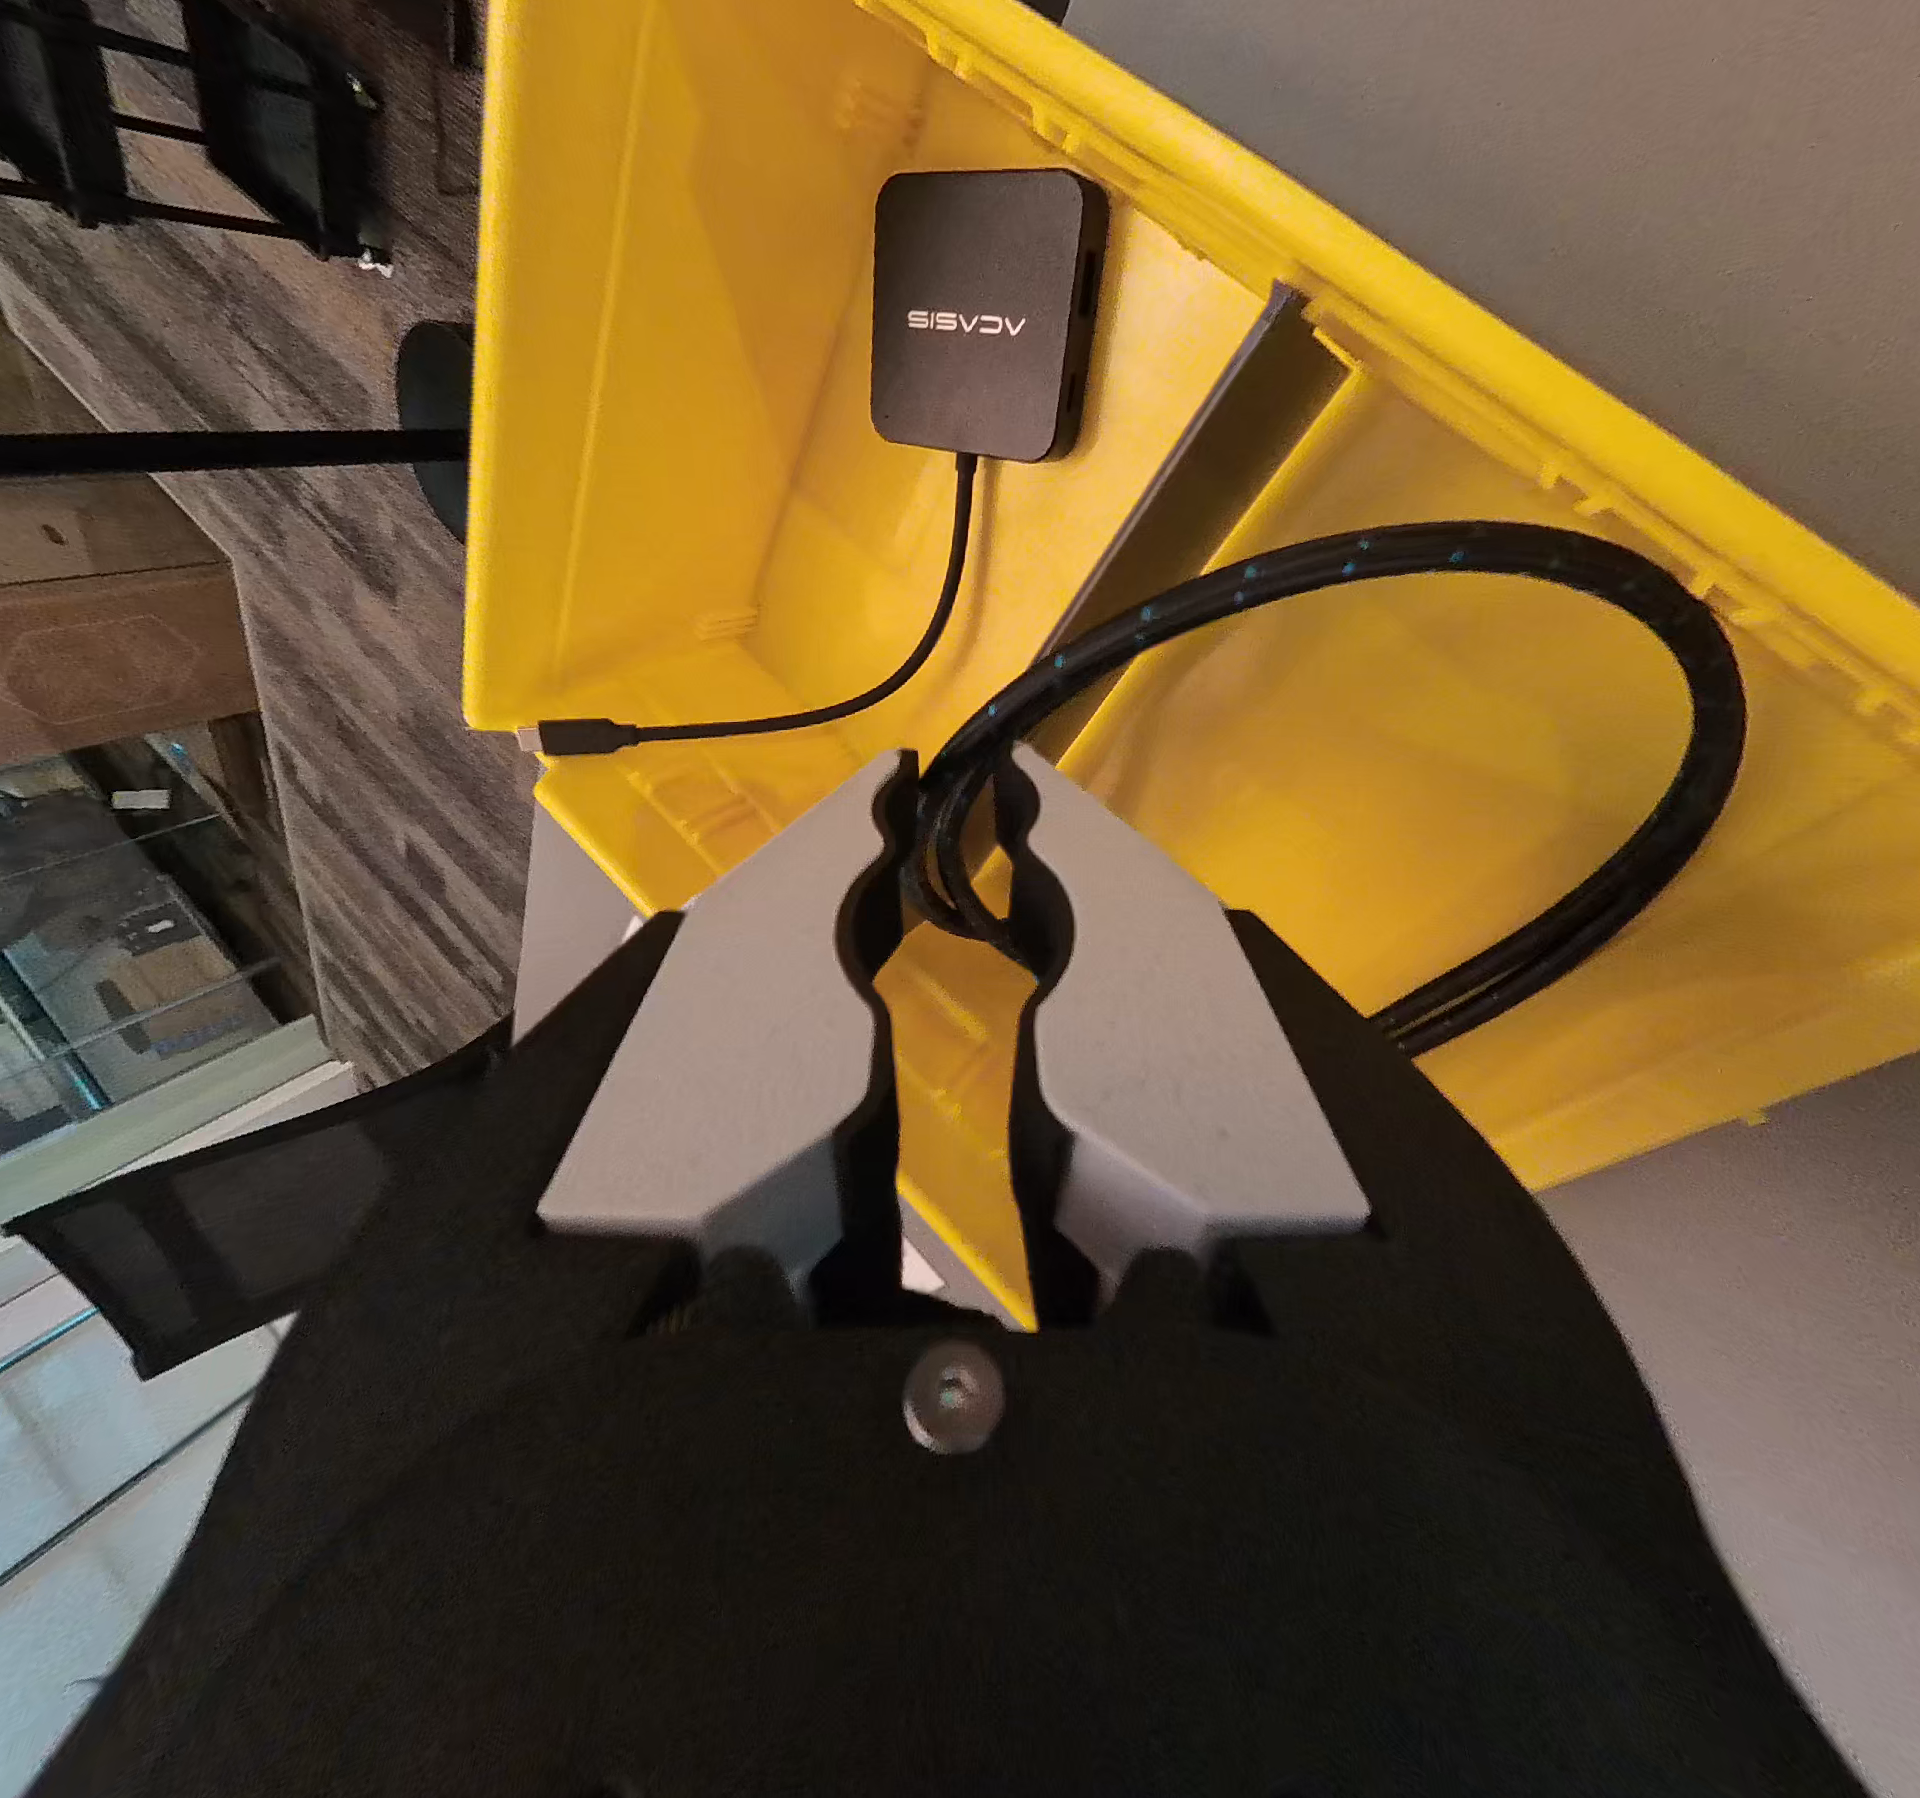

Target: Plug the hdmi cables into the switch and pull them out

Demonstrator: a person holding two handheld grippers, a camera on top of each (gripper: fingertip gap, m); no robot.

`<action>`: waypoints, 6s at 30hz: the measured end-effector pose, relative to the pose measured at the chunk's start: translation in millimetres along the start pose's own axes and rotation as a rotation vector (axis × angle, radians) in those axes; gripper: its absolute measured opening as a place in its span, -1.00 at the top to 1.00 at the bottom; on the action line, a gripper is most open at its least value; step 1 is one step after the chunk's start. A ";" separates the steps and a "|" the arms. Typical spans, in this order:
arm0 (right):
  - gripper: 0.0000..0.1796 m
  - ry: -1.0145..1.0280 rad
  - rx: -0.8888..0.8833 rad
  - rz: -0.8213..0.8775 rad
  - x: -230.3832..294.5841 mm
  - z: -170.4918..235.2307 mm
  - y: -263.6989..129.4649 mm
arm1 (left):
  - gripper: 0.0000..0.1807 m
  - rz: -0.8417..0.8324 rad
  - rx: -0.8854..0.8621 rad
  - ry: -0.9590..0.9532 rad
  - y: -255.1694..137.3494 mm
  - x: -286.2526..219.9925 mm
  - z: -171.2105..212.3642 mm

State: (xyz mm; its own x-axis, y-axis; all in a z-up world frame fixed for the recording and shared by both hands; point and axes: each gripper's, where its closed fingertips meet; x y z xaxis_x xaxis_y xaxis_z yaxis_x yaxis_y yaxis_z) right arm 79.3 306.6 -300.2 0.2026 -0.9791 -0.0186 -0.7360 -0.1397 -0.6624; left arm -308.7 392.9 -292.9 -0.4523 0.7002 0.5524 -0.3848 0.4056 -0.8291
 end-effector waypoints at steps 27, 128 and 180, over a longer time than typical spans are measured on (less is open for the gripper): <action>0.67 -0.006 -0.002 -0.002 1.0 -2.1 -0.1 | 0.96 -0.324 -0.028 -0.161 -54.7 46.1 55.2; 0.95 -0.187 -0.619 -0.082 48.2 -117.4 -88.3 | 0.84 0.909 -0.931 0.120 -288.6 -225.7 -233.7; 0.95 -0.229 -0.085 0.444 -0.6 -83.6 -107.1 | 0.88 -0.446 -0.600 0.265 -294.3 -145.4 -229.0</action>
State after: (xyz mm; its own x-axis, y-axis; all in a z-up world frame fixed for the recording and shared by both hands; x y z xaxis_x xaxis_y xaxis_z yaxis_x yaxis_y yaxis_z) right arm 104.0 309.8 -166.6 -0.0124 -0.8903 -0.4553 -0.8313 0.2622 -0.4901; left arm 54.6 306.3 -148.9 -0.1215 0.4830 0.8671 0.0489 0.8755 -0.4808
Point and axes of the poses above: each gripper's, where its closed fingertips meet, y out along the fingers, z out of its underside, x = y × z across the jaws, and after that the axes turned 12 degrees about x, right-handed
